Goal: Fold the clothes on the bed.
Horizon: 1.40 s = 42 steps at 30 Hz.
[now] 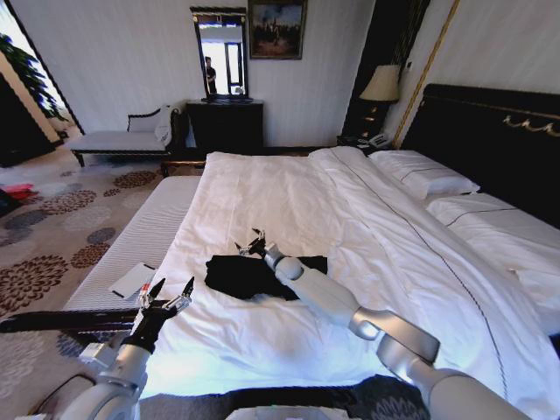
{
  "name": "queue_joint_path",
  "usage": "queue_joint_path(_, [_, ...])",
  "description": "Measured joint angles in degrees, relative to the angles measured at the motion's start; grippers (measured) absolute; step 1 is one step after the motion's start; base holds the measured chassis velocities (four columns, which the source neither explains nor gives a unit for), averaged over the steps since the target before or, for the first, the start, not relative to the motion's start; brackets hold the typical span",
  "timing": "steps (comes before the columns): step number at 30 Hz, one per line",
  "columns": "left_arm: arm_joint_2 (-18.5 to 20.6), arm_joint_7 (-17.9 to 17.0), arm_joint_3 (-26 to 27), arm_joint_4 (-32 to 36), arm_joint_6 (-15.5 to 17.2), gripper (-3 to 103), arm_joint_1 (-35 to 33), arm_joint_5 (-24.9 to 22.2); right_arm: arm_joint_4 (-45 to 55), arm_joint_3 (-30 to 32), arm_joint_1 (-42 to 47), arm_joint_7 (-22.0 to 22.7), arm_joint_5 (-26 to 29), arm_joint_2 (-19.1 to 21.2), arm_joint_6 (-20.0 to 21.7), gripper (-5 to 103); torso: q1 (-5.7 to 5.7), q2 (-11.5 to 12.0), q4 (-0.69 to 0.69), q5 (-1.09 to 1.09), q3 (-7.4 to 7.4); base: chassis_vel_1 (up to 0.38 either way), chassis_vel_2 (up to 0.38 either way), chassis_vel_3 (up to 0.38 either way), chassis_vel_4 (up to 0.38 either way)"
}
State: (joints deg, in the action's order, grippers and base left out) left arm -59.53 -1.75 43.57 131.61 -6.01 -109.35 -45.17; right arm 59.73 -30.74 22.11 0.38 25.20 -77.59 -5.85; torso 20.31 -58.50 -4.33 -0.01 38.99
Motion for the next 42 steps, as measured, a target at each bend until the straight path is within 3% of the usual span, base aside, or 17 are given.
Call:
queue_joint_path(9, [0.19, 0.11, -0.13, -1.15, -0.13, 100, 0.83, -0.56, 9.94, -3.14, 6.18, 1.78, -4.05, 3.65, -0.6, 100, -0.01, 0.0, 0.0, 0.0, -0.01, 0.0, 0.0, 0.0, 0.0])
queue_joint_path(21, [0.04, 0.08, 0.22, -1.24, -0.27, 100, 0.45, -0.22, 12.43, -3.64, 9.39, 3.76, -5.96, 3.47, 0.15, 100, -0.01, 0.0, 0.02, 0.01, -0.01, 0.0, 0.0, 0.0, 0.0])
queue_joint_path(26, [0.11, -0.75, 0.07, -4.0, -0.29, 100, 1.34, 6.28, 16.31, 0.82, 9.77, 6.23, 0.13, 5.78, 2.78, 100, -0.01, 0.0, 0.02, 0.02, -0.01, 0.0, 0.0, 0.0, 0.0])
queue_joint_path(28, [0.26, -1.51, -0.31, -5.85, -0.33, 100, 1.74, 10.73, 19.59, 5.48, 10.17, 7.5, 5.02, 10.05, 5.19, 100, -0.01, 0.0, 0.03, 0.01, -0.01, 0.0, 0.0, 0.0, 0.0])
queue_joint_path(31, [0.29, -1.52, -0.78, -5.76, -0.57, 100, 1.57, 11.9, 22.0, 8.82, 10.95, 8.29, 8.23, 13.81, 7.08, 100, -0.01, 0.0, 0.01, 0.01, -0.01, 0.0, 0.0, 0.0, 0.0])
queue_joint_path(33, [0.33, -0.73, -1.58, -5.28, -1.86, 100, 1.08, 13.82, 26.73, 14.11, 13.2, 9.56, 14.08, 19.27, 10.13, 100, -0.01, 0.0, -0.05, 0.03, -0.01, 0.0, 0.0, 0.0, 0.0])
queue_joint_path(35, [0.37, 0.06, -2.09, -4.97, -2.79, 100, 0.62, 14.41, 31.61, 18.2, 15.79, 10.38, 19.7, 23.19, 12.4, 100, -0.01, 0.0, -0.02, 0.04, -0.01, 0.0, 0.0, 0.0, 0.0])
queue_joint_path(37, [0.37, 0.38, -2.2, -4.87, -3.12, 100, 0.41, 14.46, 33.72, 19.68, 17.12, 10.57, 21.97, 24.72, 13.22, 100, -0.01, 0.0, -0.01, 0.03, -0.01, 0.0, 0.0, 0.0, 0.0])
queue_joint_path(40, [0.35, 2.03, -2.28, -4.43, -4.71, 100, -0.88, 15.28, 42.2, 28.62, 25.83, 10.26, 30.45, 30.55, 17.55, 100, -0.01, 0.0, 0.02, 0.03, -0.01, 0.0, 0.0, 0.0, 0.0])
queue_joint_path(42, [0.35, 2.32, -2.28, -4.36, -5.08, 100, -1.23, 15.49, 43.5, 30.36, 27.53, 9.84, 32.04, 31.47, 18.56, 100, -0.01, 0.0, 0.02, 0.01, -0.01, 0.0, 0.0, 0.0, 0.0])
